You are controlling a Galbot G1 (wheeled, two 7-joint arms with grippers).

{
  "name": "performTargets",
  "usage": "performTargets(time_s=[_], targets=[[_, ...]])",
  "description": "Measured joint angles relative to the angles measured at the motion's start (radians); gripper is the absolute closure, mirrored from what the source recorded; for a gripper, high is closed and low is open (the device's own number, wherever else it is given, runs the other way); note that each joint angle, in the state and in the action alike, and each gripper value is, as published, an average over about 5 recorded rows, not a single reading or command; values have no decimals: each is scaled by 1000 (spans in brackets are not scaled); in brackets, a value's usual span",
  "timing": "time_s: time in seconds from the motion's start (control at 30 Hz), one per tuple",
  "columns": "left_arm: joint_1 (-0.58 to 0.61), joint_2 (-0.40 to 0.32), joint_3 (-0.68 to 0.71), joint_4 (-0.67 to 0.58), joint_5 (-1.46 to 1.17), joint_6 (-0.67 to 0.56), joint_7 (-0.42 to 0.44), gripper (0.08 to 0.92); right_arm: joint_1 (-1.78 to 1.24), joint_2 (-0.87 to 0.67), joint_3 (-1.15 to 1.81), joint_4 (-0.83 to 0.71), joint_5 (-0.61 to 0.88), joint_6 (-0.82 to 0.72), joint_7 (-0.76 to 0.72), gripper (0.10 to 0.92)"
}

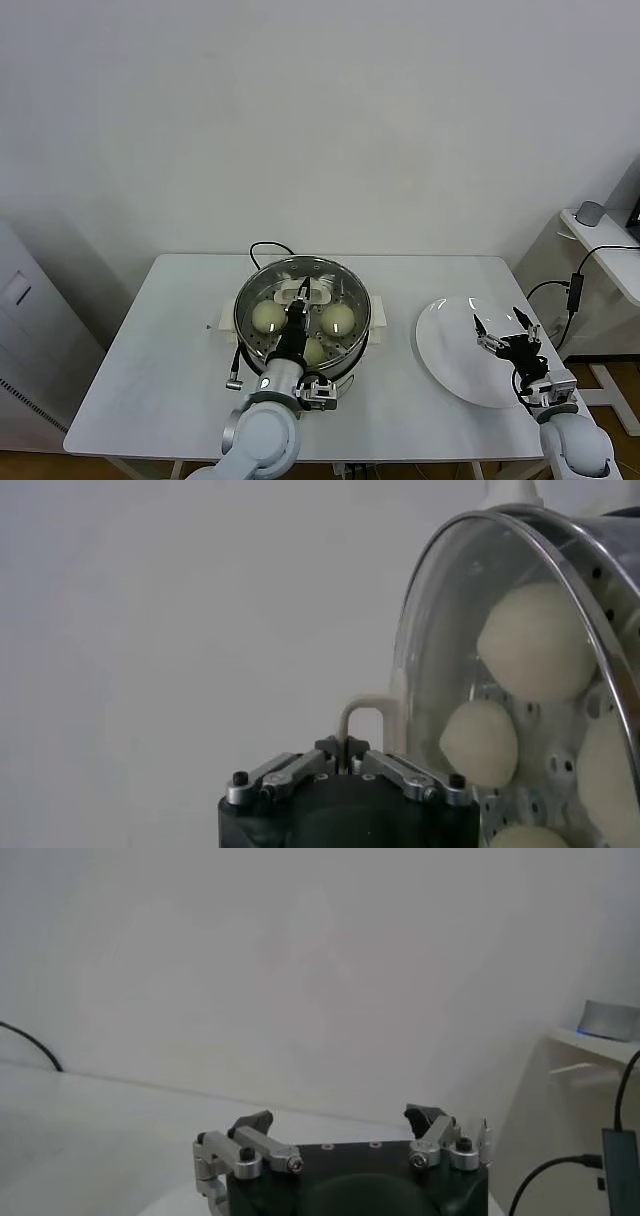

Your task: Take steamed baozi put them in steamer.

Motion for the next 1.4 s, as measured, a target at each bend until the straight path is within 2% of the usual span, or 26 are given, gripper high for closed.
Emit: performTargets(time_s=[0.6, 0.7, 0.9, 1.07, 1.4], targets=[[8, 4, -7, 28, -37, -8, -46, 890, -5, 1, 7, 1, -1, 7, -6, 203], [15, 9, -10, 22, -46, -5, -56, 870, -5, 3, 7, 0, -2, 7, -7, 203], [38, 28, -27, -11, -80, -11, -65, 713, -2, 3, 8, -2, -3, 9, -10, 203], [69, 69, -56, -89, -184, -37, -43, 565, 4, 3, 10, -6, -3, 11, -13, 203], [80, 159, -188, -251, -679, -144, 13, 280, 13, 0, 10, -4, 12, 13, -18, 203]])
